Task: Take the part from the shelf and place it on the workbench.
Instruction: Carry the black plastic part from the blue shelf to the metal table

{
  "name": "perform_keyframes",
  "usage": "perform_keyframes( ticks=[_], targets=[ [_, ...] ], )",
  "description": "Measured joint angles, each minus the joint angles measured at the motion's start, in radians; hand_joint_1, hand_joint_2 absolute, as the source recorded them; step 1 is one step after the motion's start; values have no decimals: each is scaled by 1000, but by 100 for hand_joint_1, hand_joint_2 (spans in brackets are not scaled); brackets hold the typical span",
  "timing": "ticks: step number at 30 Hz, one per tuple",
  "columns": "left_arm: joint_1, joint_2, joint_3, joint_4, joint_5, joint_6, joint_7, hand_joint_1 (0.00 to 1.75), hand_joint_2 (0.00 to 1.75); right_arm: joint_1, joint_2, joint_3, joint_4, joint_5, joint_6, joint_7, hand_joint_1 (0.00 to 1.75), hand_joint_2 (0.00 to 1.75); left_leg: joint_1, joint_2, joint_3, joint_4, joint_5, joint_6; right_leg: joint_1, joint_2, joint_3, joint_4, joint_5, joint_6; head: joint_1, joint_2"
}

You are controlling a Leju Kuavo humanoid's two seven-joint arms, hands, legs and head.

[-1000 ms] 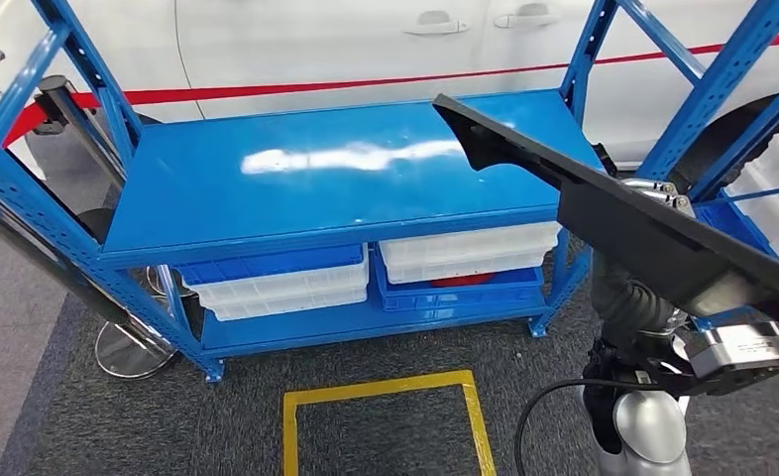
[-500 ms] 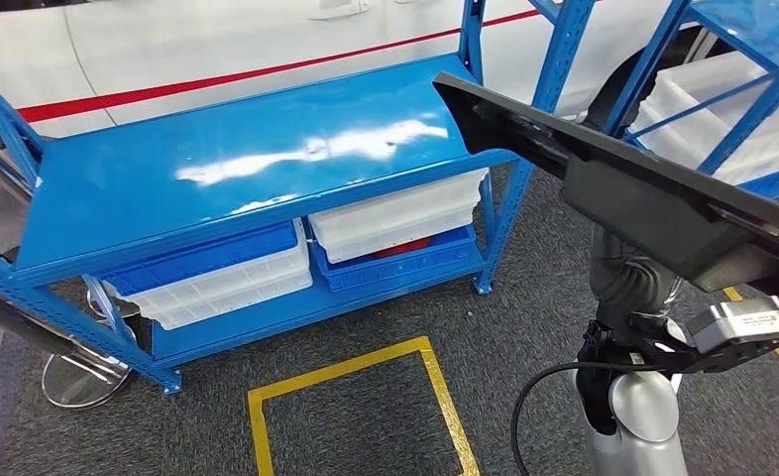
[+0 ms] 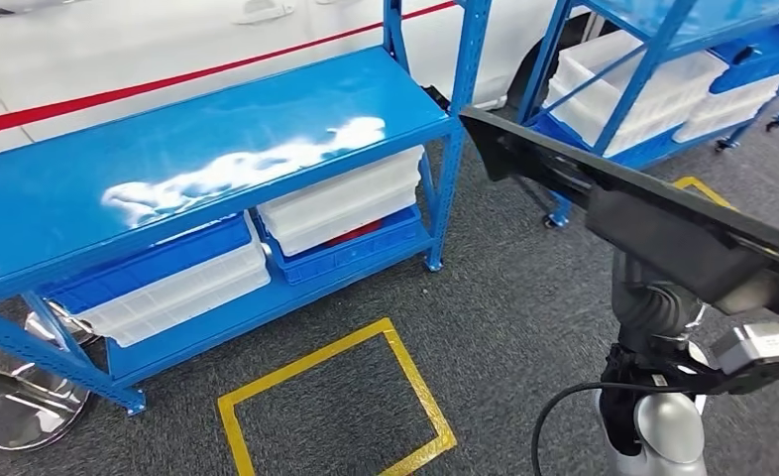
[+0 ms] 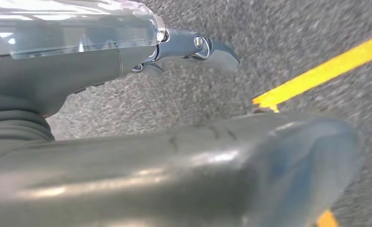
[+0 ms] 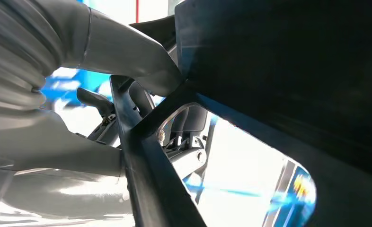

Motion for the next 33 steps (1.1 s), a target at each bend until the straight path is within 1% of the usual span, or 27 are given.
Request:
perform_keyframes(
  ticks=[1, 2, 4, 5, 6, 8, 9, 10, 12, 14, 15, 16, 17, 19, 21, 22, 23, 24, 25, 26, 27, 28, 29, 30, 31, 32, 33],
  targets=[
    [1, -1, 1, 0, 1, 0, 0, 0, 0, 13, -4, -15, 0, -7, 5, -3, 175, 175, 0, 16, -7, 5, 2, -2, -2, -7, 31, -26, 10, 3, 0, 0],
    [1, -2, 3, 0, 2, 0, 1, 0, 0, 20, -8, -26, 0, -11, 8, -5, 175, 175, 1, 31, -13, 10, 2, -5, -4, -20, 79, -87, 30, 5, 0, 0],
    [0, -3, 5, 0, 4, 0, 0, 0, 0, 29, -13, -40, -1, -14, 11, -6, 175, 175, -3, 58, -23, 25, -4, -15, -1, -62, 162, -208, 51, -3, 0, 0],
    [-1, -4, 7, 0, 5, 1, 0, 0, 0, 31, -14, -44, -2, -13, 11, -7, 175, 175, -5, 69, -25, 31, -7, -21, 2, -73, 181, -239, 55, -11, 0, 0],
    [-3, -4, 8, 0, 6, 1, 0, 0, 0, 34, -15, -48, -3, -13, 12, -7, 175, 175, -6, 78, -24, 34, -8, -28, 6, -75, 183, -247, 53, -21, 0, 0],
    [-8, -4, 10, 0, 6, 2, -1, 0, 0, 40, -17, -58, -6, -12, 12, -8, 175, 175, -5, 92, -22, 35, -9, -40, 7, -52, 178, -247, 61, -37, 0, 0],
    [-10, -4, 10, 0, 6, 2, -1, 0, 0, 42, -17, -63, -7, -12, 12, -9, 175, 175, -3, 80, -23, 43, -18, -46, 4, -43, 175, -249, 65, -44, 0, 0],
    [-10, -4, 10, 0, 6, 2, -1, 0, 0, 42, -18, -66, -8, -12, 12, -10, 175, 175, 0, 55, -32, 67, -38, -52, 2, -32, 172, -252, 69, -51, 0, 0],
    [-8, -4, 11, 0, 6, 2, 0, 0, 0, 42, -18, -68, -9, -12, 12, -11, 175, 175, 6, -11, -74, 172, -107, -60, 0, -12, 164, -254, 77, -62, 0, 0],
    [-4, -5, 12, 0, 6, 2, 0, 0, 0, 44, -18, -68, -9, -12, 13, -11, 175, 175, 9, -36, -128, 300, -164, -63, 3, 15, 153, -253, 85, -66, 0, 0],
    [-2, -5, 12, 0, 6, 3, 0, 0, 0, 45, -18, -68, -9, -12, 14, -11, 175, 175, 9, -39, -139, 327, -166, -62, 5, 31, 149, -253, 88, -66, 0, 0],
    [-2, -5, 12, 0, 6, 3, 0, 0, 0, 46, -18, -68, -9, -12, 15, -11, 175, 175, 9, -41, -130, 311, -148, -59, 6, 46, 146, -252, 92, -65, 0, 0],
    [-1, -5, 12, 0, 6, 3, 0, 0, 0, 46, -18, -68, -9, -12, 16, -11, 175, 175, 9, -45, -105, 264, -117, -55, 7, 60, 144, -252, 95, -63, 0, 0],
    [-2, -4, 12, 0, 7, 3, 0, 0, 0, 46, -18, -69, -9, -12, 16, -11, 175, 175, 9, -92, -35, 120, -53, -42, 8, 87, 141, -252, 102, -57, 0, 0],
    [-2, -2, 13, 0, 11, 4, 1, 0, 0, 49, -18, -73, -9, -14, 17, -12, 175, 175, 7, -131, 1, 38, -30, -34, 4, 110, 135, -251, 111, -46, -1, 0],
    [-3, -2, 14, 0, 14, 4, 1, 0, 0, 53, -18, -79, -9, -18, 20, -12, 175, 175, 5, -131, 3, 33, -30, -32, 2, 121, 132, -253, 115, -38, -1, 0],
    [-4, -3, 15, 0, 17, 5, 1, 0, 0, 60, -19, -91, -9, -27, 28, -13, 175, 175, 4, -118, 4, 29, -25, -28, 0, 133, 130, -256, 121, -30, -1, 0],
    [-5, -4, 16, 0, 20, 7, 1, 0, 0, 69, -21, -107, -9, -37, 39, -14, 175, 175, 5, -106, 6, 22, -18, -23, 0, 129, 127, -256, 122, -25, 0, 0],
    [-5, -6, 17, 0, 23, 9, 0, 0, 0, 78, -23, -129, -9, -50, 52, -15, 175, 175, 7, -92, 7, 14, -10, -16, 2, 109, 119, -243, 113, -21, 0, 0],
    [-5, -7, 18, 0, 26, 12, -1, 0, 0, 86, -26, -156, -8, -64, 68, -18, 175, 175, 8, -77, 7, 7, -2, -10, 4, 78, 103, -210, 89, -18, 0, 0],
    [-2, -7, 20, 0, 28, 14, -1, 0, 0, 97, -27, -186, -8, -76, 83, -20, 175, 175, 7, -62, 4, 4, 2, -6, 4, 43, 79, -159, 55, -17, 0, 0],
    [1, -8, 21, 0, 29, 16, -2, 0, 0, 109, -29, -218, -8, -89, 98, -24, 175, 175, 5, -48, 1, 3, 4, -2, 3, 19, 52, -96, 16, -14, 0, 0],
    [4, -8, 21, 0, 29, 16, -2, 0, 0, 125, -29, -251, -8, -100, 113, -27, 175, 175, 4, -32, -3, 5, 4, -1, 0, 10, 28, -38, -11, -10, 0, 0],
    [7, -8, 22, 0, 28, 15, -2, 0, 0, 142, -28, -283, -8, -110, 129, -31, 175, 175, 3, -17, -7, 7, 4, -2, -2, 5, 19, -5, -22, -5, 0, 0],
    [8, -9, 22, 0, 27, 14, -3, 0, 0, 160, -27, -315, -9, -118, 145, -34, 175, 175, 3, -1, -10, 10, 2, -3, -5, 2, 27, -8, -15, -2, 0, 0],
    [8, -10, 22, 0, 28, 13, -5, 0, 0, 176, -25, -347, -11, -126, 160, -36, 175, 175, 3, 13, -12, 15, 0, -5, -8, -6, 55, -46, 5, 2, 0, 0],
    [7, -12, 23, 0, 31, 13, -7, 0, 0, 193, -21, -382, -14, -132, 177, -38, 175, 175, 3, 28, -14, 21, -4, -9, -9, -27, 98, -113, 29, 4, 0, 0]
  ],
)
